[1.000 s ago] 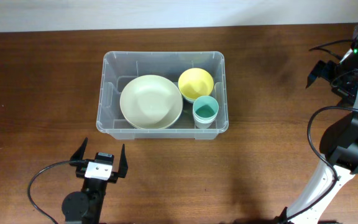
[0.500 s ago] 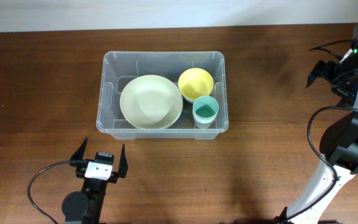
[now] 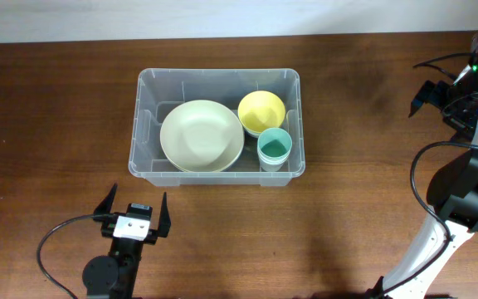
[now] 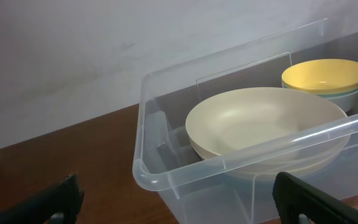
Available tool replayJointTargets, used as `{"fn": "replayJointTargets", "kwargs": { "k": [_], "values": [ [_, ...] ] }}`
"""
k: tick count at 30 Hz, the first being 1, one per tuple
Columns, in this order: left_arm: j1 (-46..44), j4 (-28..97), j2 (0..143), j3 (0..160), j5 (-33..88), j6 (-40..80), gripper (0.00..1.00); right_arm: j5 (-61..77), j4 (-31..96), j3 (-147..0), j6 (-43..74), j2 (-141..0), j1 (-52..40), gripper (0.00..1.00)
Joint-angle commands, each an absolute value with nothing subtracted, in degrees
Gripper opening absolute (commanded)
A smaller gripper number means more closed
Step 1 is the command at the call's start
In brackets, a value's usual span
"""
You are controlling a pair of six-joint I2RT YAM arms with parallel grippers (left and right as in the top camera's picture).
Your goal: Pack container
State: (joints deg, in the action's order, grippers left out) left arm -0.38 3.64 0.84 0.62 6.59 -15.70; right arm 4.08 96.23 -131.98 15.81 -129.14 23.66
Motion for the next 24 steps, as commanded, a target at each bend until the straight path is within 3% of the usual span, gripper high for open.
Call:
{"fn": "replayJointTargets", "kwargs": {
  "k": [1,8,19,24],
  "values": [
    [-0.03,4.01,0.45,0.54,6.20,-16.58,1.00,3.81,96.27,-131.79,15.44,-126.98,24.01,0.99],
    [-0.03,4.01,0.45,0.54,6.20,-16.58,1.00,2.90,90.96,-131.79,15.42,-124.60,21.78,0.99],
    [-0.03,4.01,0.45,0.54,6.20,-16.58,1.00,-9.17,78.11,-131.09,14.81,-108.27,9.30,0.99],
    [-0.03,4.01,0.45,0.51,6.20,-16.58,1.00,-7.70,67.64,-118.32,14.79,-97.56,8.29,0.99]
  ]
}}
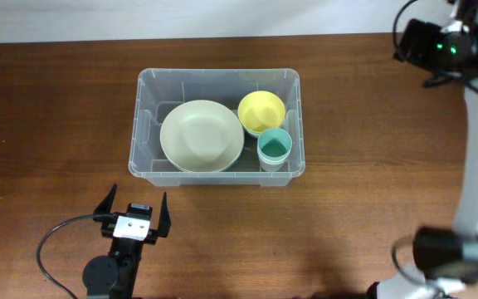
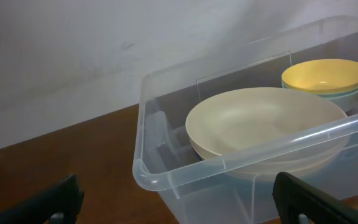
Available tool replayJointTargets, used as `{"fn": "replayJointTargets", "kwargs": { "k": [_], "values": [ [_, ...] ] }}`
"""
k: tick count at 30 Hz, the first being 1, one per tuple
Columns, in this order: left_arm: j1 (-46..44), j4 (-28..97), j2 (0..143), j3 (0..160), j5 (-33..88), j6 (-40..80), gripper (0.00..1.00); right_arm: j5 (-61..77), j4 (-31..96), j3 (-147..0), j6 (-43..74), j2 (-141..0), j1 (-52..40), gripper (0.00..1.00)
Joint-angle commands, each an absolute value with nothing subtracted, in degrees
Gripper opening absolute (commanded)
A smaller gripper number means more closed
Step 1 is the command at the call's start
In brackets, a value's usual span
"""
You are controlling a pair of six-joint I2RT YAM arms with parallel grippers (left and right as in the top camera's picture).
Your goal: Pack container
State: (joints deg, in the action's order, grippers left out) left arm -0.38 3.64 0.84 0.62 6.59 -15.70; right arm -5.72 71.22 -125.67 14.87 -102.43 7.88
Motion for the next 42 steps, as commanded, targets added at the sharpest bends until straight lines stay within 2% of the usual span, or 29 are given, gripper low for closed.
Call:
{"fn": "replayJointTargets", "kwargs": {
  "k": [1,5,12,22,26,32,42],
  "values": [
    [-0.03,4.01,0.45,0.54,6.20,-16.58,1.00,-7.11,63.64,-113.80,14.79,-94.41,8.25,0.99],
    [-0.03,4.01,0.45,0.51,6.20,-16.58,1.00,-5.26,50.76,-98.28,14.26,-82.37,8.03,0.99],
    [-0.03,4.01,0.45,0.51,6.20,-16.58,1.00,-2.15,26.20,-67.07,1.58,-56.16,0.69,0.99],
    [-0.03,4.01,0.45,0.51,6.20,-16.58,1.00,-0.23,4.82,-31.68,0.80,-25.76,-2.87,0.99],
    [-0.03,4.01,0.45,0.51,6.20,-16.58,1.00,-0.14,2.28,-22.59,0.84,-15.49,-2.90,0.99],
    [-0.03,4.01,0.45,0.51,6.20,-16.58,1.00,0.01,1.87,-16.88,0.82,-4.73,-2.98,0.99],
    [-0.03,4.01,0.45,0.51,6.20,-16.58,1.00,-0.21,1.08,-12.14,0.60,-0.19,-2.87,0.99]
  ]
}}
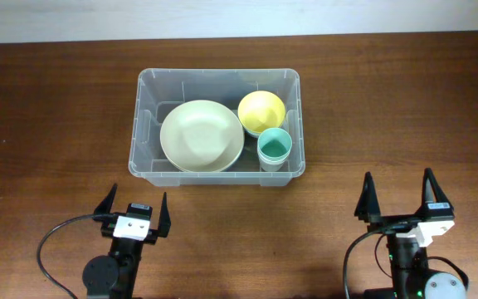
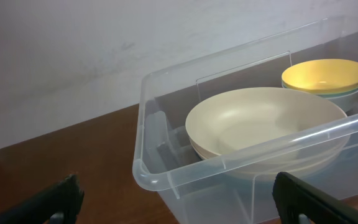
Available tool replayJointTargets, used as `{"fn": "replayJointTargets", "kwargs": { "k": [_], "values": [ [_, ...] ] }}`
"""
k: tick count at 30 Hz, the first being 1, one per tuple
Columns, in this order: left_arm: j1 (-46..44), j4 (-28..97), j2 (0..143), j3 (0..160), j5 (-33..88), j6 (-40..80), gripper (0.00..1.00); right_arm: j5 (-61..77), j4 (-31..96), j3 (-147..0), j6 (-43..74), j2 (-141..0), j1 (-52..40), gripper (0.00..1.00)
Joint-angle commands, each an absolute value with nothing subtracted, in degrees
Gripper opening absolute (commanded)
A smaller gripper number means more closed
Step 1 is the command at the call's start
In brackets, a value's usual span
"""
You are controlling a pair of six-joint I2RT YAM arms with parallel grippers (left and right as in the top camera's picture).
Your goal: Pack container
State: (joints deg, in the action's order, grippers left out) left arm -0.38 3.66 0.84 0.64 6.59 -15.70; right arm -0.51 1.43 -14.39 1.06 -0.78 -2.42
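A clear plastic container stands at the middle of the wooden table. Inside it lie a cream plate, a yellow bowl and a teal cup. My left gripper rests open at the front left, a short way before the container's near wall. In the left wrist view the container's rim fills the middle, with the plate and the bowl behind it, and my left gripper is empty. My right gripper stands open at the front right, empty.
The brown table stretches around the container on all sides. A pale wall lies beyond the far edge. Black cables loop beside each arm's base at the front edge.
The right arm has come from the far right corner, raised high, down to the front right of the table with its gripper open. The left arm and the container's contents stayed put.
The right arm stood at the right edge of the table, then reached up at the far right corner, and now rests at the front right. The plate, bowl and cup lay in the container throughout, and the left gripper stayed open before it.
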Motion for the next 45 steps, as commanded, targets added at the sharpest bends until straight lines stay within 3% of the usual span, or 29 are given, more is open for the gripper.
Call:
{"fn": "replayJointTargets", "kwargs": {
  "k": [1,9,19,27,45],
  "values": [
    [-0.03,4.01,0.45,0.51,6.20,-16.58,1.00,-0.25,0.49,-11.18,0.58,-0.19,-2.87,0.99],
    [-0.03,4.01,0.45,0.51,6.20,-16.58,1.00,-0.75,-10.44,-0.47,-1.28,-0.19,-2.63,0.99],
    [-0.03,4.01,0.45,0.54,6.20,-16.58,1.00,-0.45,-7.57,-0.32,-1.28,-0.19,-1.74,0.99],
    [-0.03,4.01,0.45,0.51,6.20,-16.58,1.00,0.05,4.69,-0.32,-1.06,-0.19,-1.87,0.99],
    [-0.03,4.01,0.45,0.51,6.20,-16.58,1.00,0.01,4.58,-0.32,-1.08,-0.21,-1.85,0.99]
  ]
}}
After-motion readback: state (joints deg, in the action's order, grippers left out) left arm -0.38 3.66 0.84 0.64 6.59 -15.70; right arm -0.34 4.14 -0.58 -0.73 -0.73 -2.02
